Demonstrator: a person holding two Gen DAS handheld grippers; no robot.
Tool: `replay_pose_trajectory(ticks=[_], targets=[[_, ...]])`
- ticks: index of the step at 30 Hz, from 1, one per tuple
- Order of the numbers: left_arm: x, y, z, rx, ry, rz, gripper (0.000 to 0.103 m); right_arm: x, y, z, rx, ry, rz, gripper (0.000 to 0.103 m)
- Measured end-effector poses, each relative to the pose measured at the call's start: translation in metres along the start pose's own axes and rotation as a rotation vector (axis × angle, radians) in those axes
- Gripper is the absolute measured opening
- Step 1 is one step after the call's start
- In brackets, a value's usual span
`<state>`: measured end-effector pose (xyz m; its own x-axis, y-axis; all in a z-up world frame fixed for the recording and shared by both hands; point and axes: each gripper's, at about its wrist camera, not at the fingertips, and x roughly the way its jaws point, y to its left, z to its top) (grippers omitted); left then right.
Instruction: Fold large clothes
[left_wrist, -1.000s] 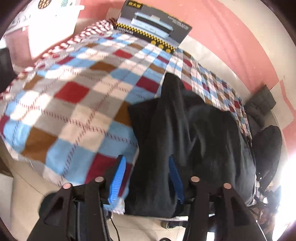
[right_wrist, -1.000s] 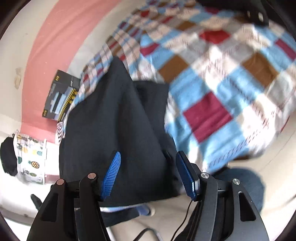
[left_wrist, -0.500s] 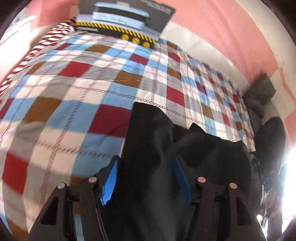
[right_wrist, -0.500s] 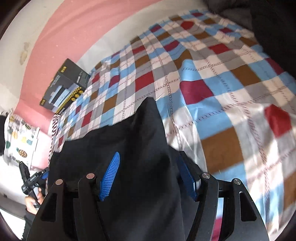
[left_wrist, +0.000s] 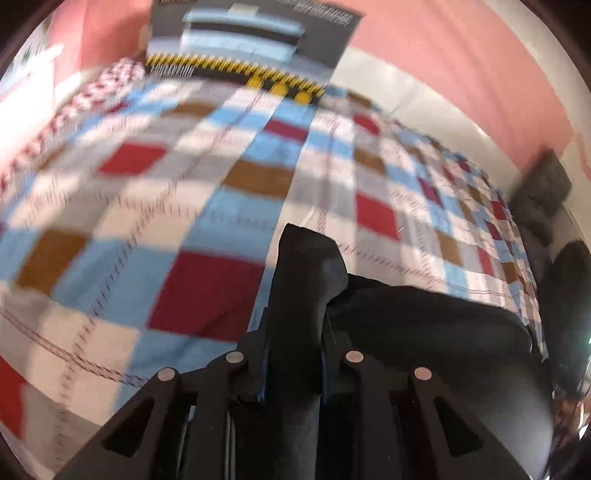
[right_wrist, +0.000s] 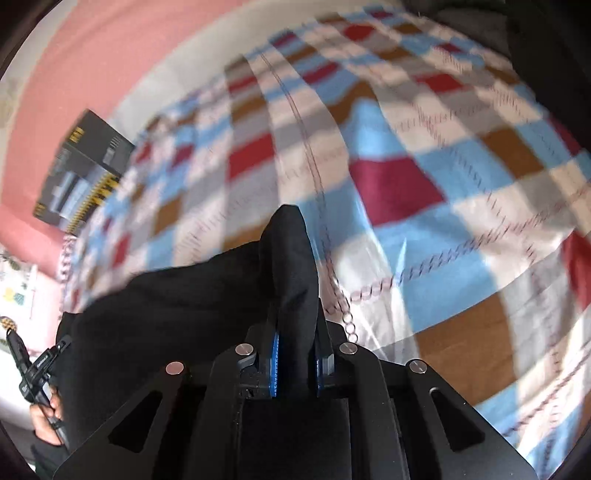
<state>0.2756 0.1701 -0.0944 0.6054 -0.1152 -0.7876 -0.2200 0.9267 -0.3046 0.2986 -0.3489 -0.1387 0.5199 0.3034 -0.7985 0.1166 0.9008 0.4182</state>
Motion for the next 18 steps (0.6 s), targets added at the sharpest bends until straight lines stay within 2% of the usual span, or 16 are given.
replay_pose_trajectory(ticks=[4, 8, 11, 16, 18], targets=[[0.011, 0.008, -0.007, -0.027, -0.009, -0.008, 0.025, 0.01, -0.007, -0.005, 0.0, -0.005, -0.005, 0.016], [0.018, 0.004, -0.006, -0.013, 0.015, 0.025, 0.031, 0.012, -0.007, -0.006, -0.011, 0.006, -0.014, 0.021], [0.007, 0.0, -0.001, 0.014, 0.02, 0.051, 0.035, 0.001, -0.004, -0.003, -0.015, 0.003, -0.028, 0.026], [-0.035, 0.002, 0.008, 0.013, -0.023, 0.062, 0.038, -0.055, 0.012, -0.008, -0.054, -0.1, -0.028, 0.028], [-0.055, 0.001, 0.008, 0.018, -0.055, 0.094, 0.038, -0.084, 0.024, -0.019, -0.108, -0.148, -0.012, 0.037]])
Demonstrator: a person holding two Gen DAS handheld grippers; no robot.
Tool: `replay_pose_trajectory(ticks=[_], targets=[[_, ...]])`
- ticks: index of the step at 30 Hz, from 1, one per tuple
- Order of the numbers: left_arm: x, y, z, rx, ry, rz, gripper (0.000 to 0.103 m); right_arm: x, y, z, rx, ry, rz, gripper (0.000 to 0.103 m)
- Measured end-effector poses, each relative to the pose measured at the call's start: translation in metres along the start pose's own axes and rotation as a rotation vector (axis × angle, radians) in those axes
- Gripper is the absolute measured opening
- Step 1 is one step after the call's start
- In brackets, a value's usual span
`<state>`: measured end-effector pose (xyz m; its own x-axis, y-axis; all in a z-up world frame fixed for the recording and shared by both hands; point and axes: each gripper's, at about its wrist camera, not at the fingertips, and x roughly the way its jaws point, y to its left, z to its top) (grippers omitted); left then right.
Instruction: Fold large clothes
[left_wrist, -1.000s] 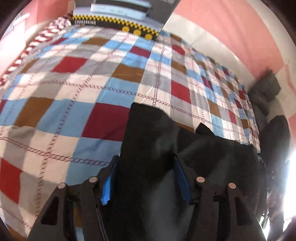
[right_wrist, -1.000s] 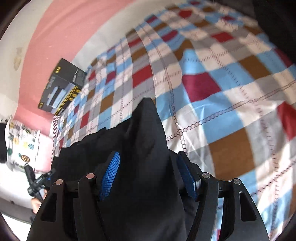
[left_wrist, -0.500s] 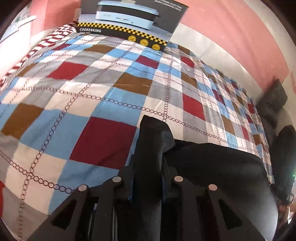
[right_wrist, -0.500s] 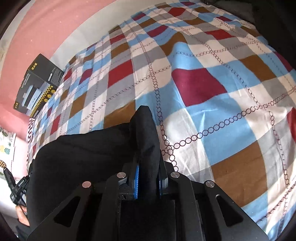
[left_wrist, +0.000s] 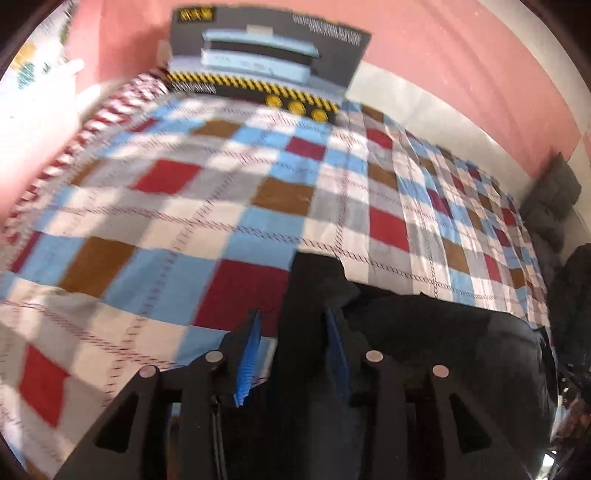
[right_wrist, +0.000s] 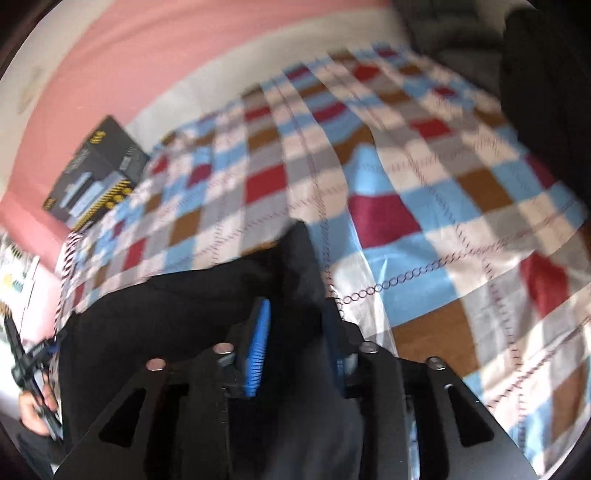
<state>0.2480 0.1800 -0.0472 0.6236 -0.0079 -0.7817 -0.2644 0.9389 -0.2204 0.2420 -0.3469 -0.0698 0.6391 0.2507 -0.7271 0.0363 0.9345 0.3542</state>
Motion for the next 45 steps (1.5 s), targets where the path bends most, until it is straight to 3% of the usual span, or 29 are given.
replay_pose_trajectory(ticks=[3, 5, 9, 11, 14, 17, 19, 24, 28, 36, 40, 45], targets=[[-0.042, -0.011, -0.011, 0.04, -0.074, -0.037, 0.038, -0.026, 0.022, -0.015, -0.055, -0.037, 0.022, 0.038], [-0.068, -0.031, -0.035, 0.092, -0.118, -0.095, 0.043, -0.035, 0.036, -0.036, -0.095, -0.045, 0.043, 0.039], [-0.073, -0.071, -0.092, 0.221, -0.08, -0.146, 0.043, -0.01, 0.031, -0.073, -0.091, 0.002, -0.021, 0.039], [-0.051, -0.073, -0.11, 0.227, -0.014, -0.116, 0.043, 0.006, 0.015, -0.086, -0.089, 0.004, -0.07, 0.037], [-0.039, -0.069, -0.115, 0.21, -0.015, -0.089, 0.043, 0.007, 0.002, -0.085, -0.06, -0.011, -0.071, 0.037], [-0.048, -0.07, -0.109, 0.192, -0.014, -0.065, 0.043, -0.003, 0.007, -0.081, -0.094, -0.009, -0.123, 0.037], [-0.063, -0.066, -0.114, 0.181, -0.028, -0.071, 0.043, -0.021, 0.01, -0.087, -0.084, -0.017, -0.109, 0.037], [-0.095, -0.042, -0.144, 0.184, -0.062, -0.018, 0.043, -0.059, 0.021, -0.126, -0.11, -0.042, -0.067, 0.037], [-0.093, -0.015, -0.167, 0.164, -0.028, 0.036, 0.043, -0.053, 0.011, -0.155, -0.101, 0.003, -0.096, 0.037], [-0.1, -0.018, -0.144, 0.18, -0.045, 0.068, 0.043, -0.062, 0.016, -0.134, -0.1, -0.023, -0.112, 0.037], [-0.077, -0.027, -0.115, 0.194, -0.065, 0.092, 0.043, -0.047, 0.019, -0.109, -0.085, -0.056, -0.101, 0.037], [-0.047, -0.022, -0.107, 0.162, -0.032, 0.112, 0.044, -0.013, 0.003, -0.099, -0.046, -0.013, -0.146, 0.037]])
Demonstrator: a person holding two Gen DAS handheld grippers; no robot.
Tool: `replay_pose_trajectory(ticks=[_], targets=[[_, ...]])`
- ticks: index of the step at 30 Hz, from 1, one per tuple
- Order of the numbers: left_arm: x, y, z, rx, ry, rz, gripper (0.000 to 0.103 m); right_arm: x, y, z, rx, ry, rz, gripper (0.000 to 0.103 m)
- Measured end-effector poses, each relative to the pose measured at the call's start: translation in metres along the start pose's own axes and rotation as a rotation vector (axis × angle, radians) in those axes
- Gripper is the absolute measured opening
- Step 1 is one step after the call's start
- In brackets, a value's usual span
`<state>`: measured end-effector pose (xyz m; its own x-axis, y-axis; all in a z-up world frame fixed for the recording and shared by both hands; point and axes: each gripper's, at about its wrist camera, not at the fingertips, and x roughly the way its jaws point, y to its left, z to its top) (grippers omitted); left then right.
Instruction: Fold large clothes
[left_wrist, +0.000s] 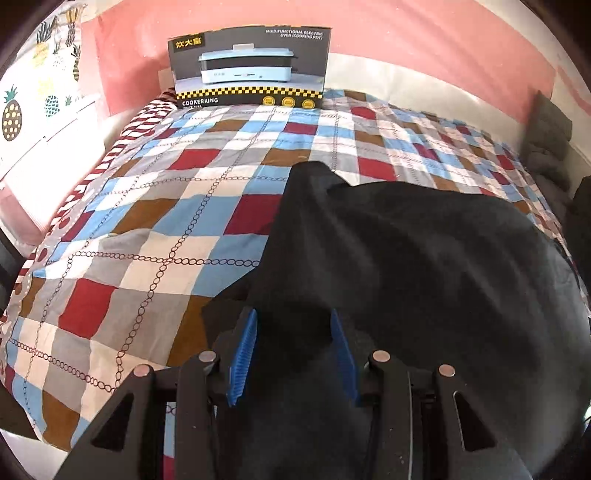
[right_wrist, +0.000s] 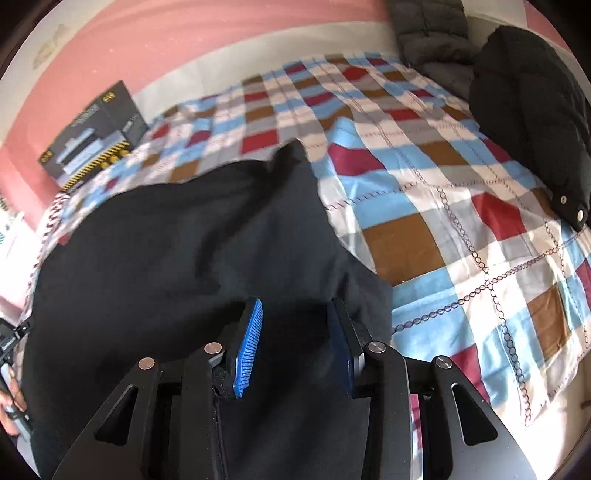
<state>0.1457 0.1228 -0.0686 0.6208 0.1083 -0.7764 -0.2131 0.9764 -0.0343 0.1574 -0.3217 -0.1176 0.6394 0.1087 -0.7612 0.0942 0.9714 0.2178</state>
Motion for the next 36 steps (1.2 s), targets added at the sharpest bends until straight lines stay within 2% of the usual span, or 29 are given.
replay_pose_trajectory(ticks=[12, 19, 20, 22, 26, 31, 33, 36], targets=[[-0.001, 0.002, -0.003, -0.006, -0.007, -0.002, 0.049, -0.001, -0.01, 0.001, 0.004, 0.017, -0.006, 0.039], [-0.023, 0.027, -0.009, -0.052, -0.013, -0.003, 0.049, -0.026, -0.021, -0.008, 0.016, 0.01, 0.0, 0.039], [-0.026, 0.034, -0.012, -0.064, -0.005, 0.0, 0.049, -0.029, -0.023, -0.01, 0.016, 0.011, 0.001, 0.04], [-0.033, 0.045, -0.02, -0.092, 0.005, -0.006, 0.049, -0.037, -0.028, -0.015, 0.021, 0.009, 0.009, 0.047], [-0.05, 0.06, -0.037, -0.134, 0.013, -0.073, 0.049, -0.05, -0.036, -0.026, 0.054, 0.001, 0.077, 0.055], [-0.042, 0.06, -0.039, -0.156, 0.059, -0.15, 0.05, -0.032, -0.037, -0.029, 0.059, 0.054, 0.162, 0.064], [-0.031, 0.06, -0.035, -0.182, 0.083, -0.196, 0.058, -0.021, -0.038, -0.028, 0.066, 0.086, 0.193, 0.071], [-0.01, 0.063, -0.03, -0.233, 0.128, -0.251, 0.065, -0.007, -0.046, -0.026, 0.093, 0.101, 0.233, 0.077]])
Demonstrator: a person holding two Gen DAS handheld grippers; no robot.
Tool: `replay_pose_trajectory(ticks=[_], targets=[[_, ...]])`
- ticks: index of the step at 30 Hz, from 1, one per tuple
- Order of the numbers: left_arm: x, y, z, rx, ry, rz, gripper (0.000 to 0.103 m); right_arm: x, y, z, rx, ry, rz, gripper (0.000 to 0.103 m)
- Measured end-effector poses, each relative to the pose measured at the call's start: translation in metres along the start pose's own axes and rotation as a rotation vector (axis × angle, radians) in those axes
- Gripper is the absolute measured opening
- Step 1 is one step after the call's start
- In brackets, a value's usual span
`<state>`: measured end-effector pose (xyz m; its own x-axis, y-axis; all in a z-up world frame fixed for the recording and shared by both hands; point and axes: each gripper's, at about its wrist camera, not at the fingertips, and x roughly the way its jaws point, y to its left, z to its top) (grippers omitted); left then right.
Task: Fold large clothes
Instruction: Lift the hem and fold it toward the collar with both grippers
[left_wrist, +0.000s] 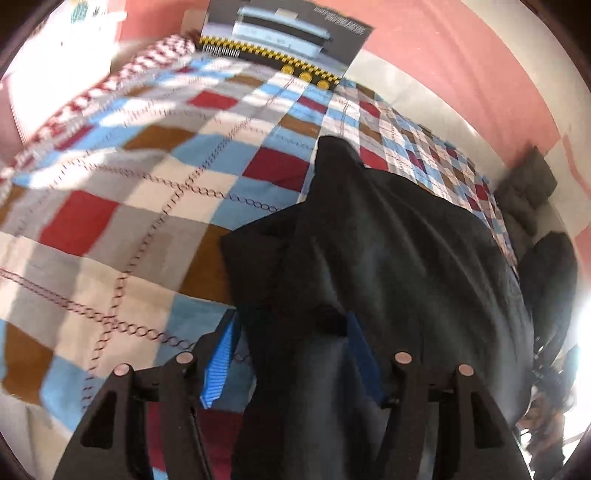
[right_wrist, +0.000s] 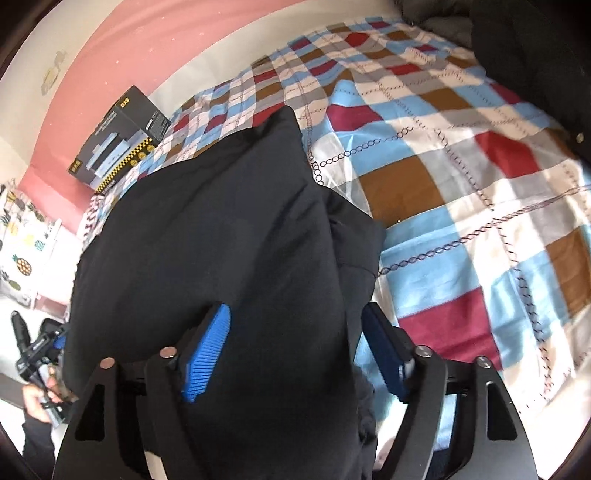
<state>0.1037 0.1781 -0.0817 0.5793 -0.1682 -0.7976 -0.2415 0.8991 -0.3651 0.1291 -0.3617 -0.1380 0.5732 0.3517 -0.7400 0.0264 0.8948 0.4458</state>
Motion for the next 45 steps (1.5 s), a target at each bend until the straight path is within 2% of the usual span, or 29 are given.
replay_pose_trajectory(ticks=[5, 7, 9, 12, 14, 18, 20, 23, 27, 31, 34, 36, 38, 45], targets=[[0.022, 0.012, 0.012, -0.062, 0.051, -0.07, 0.082, 0.015, -0.02, 0.011, 0.057, 0.04, 0.08, 0.079], [0.029, 0.019, 0.014, -0.089, 0.074, -0.103, 0.085, 0.023, -0.026, 0.015, 0.059, 0.07, 0.121, 0.08], [0.037, 0.028, 0.013, -0.128, 0.108, -0.153, 0.09, 0.031, -0.032, 0.017, 0.074, 0.094, 0.153, 0.09], [0.05, 0.042, 0.013, -0.19, 0.157, -0.23, 0.096, 0.047, -0.047, 0.02, 0.144, 0.153, 0.24, 0.095], [0.053, 0.042, 0.015, -0.179, 0.168, -0.249, 0.097, 0.054, -0.051, 0.021, 0.164, 0.176, 0.283, 0.095], [0.059, 0.032, 0.021, -0.127, 0.197, -0.26, 0.098, 0.058, -0.049, 0.023, 0.173, 0.207, 0.311, 0.095], [0.057, 0.026, 0.019, -0.098, 0.219, -0.277, 0.098, 0.059, -0.043, 0.021, 0.171, 0.241, 0.353, 0.091], [0.052, 0.018, 0.009, -0.039, 0.225, -0.295, 0.098, 0.055, -0.031, 0.016, 0.108, 0.26, 0.366, 0.091], [0.062, 0.022, 0.018, -0.073, 0.245, -0.331, 0.098, 0.06, -0.031, 0.02, 0.123, 0.246, 0.36, 0.091], [0.074, 0.015, 0.033, -0.075, 0.266, -0.301, 0.1, 0.07, -0.028, 0.031, 0.127, 0.245, 0.34, 0.091], [0.07, 0.013, 0.028, -0.054, 0.256, -0.294, 0.099, 0.069, -0.028, 0.03, 0.128, 0.249, 0.344, 0.089], [0.062, 0.014, 0.02, -0.041, 0.245, -0.305, 0.098, 0.065, -0.029, 0.026, 0.134, 0.25, 0.358, 0.081], [0.058, 0.017, 0.013, -0.036, 0.236, -0.319, 0.097, 0.065, -0.031, 0.024, 0.136, 0.254, 0.37, 0.079], [0.074, 0.015, 0.027, -0.027, 0.268, -0.298, 0.097, 0.082, -0.027, 0.033, 0.125, 0.293, 0.373, 0.077]])
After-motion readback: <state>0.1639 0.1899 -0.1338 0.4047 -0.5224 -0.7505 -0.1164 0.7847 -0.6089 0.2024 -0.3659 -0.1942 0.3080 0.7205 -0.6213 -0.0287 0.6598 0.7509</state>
